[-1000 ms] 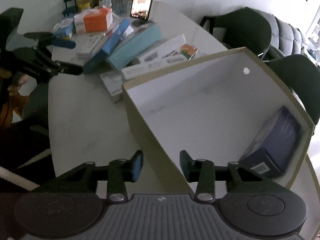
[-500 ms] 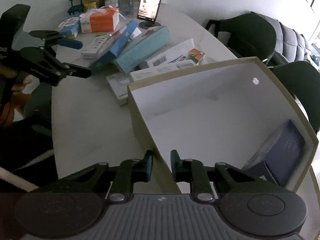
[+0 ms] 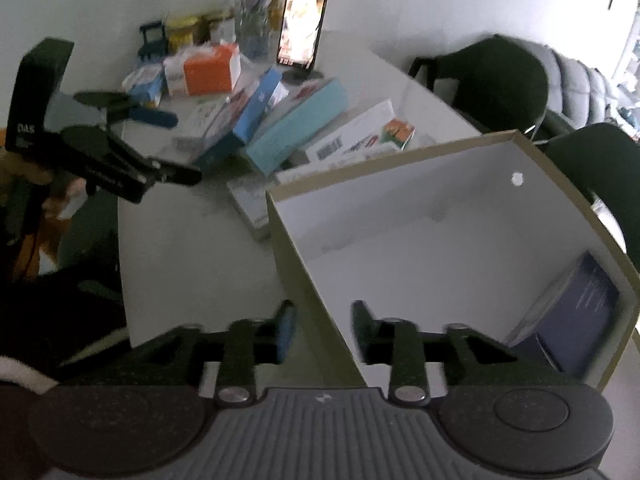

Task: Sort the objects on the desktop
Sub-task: 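Withdraw the open right gripper from the cardboard box toward the table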

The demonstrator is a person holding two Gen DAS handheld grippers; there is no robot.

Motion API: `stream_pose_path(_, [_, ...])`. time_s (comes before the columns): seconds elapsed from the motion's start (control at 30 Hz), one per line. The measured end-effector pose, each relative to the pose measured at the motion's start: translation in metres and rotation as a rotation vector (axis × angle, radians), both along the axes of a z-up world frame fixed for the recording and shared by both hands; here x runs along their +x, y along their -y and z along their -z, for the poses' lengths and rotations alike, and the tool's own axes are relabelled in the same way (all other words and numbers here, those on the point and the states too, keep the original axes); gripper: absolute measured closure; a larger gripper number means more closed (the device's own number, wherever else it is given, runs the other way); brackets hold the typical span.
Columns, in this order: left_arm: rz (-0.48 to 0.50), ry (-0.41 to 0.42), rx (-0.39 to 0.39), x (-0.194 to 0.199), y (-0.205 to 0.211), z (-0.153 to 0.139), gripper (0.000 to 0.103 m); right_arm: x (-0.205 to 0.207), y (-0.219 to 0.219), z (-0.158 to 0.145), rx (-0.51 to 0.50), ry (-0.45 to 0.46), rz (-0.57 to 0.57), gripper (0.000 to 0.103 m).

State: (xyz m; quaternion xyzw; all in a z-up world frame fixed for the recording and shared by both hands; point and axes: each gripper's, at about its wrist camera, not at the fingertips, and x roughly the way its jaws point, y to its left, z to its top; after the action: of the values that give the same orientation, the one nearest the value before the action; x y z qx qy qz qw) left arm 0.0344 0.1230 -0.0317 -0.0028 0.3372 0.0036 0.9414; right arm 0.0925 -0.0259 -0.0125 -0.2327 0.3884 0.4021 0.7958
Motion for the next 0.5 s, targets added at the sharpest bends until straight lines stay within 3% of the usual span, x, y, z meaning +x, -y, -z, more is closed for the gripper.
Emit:
stream_pose_path(0.2, [-0.042, -0.017, -0.007, 0.0, -0.02, 0.006, 0.0, -0.016, 0.004, -0.006, 0.117, 0.047, 0.045, 0.03])
stream_pose_path(0.5, [-0.122, -0.025, -0.07, 0.004, -0.052, 0.012, 0.0, -0.036, 0.012, -0.01, 0.272, 0.114, 0.157, 0.02])
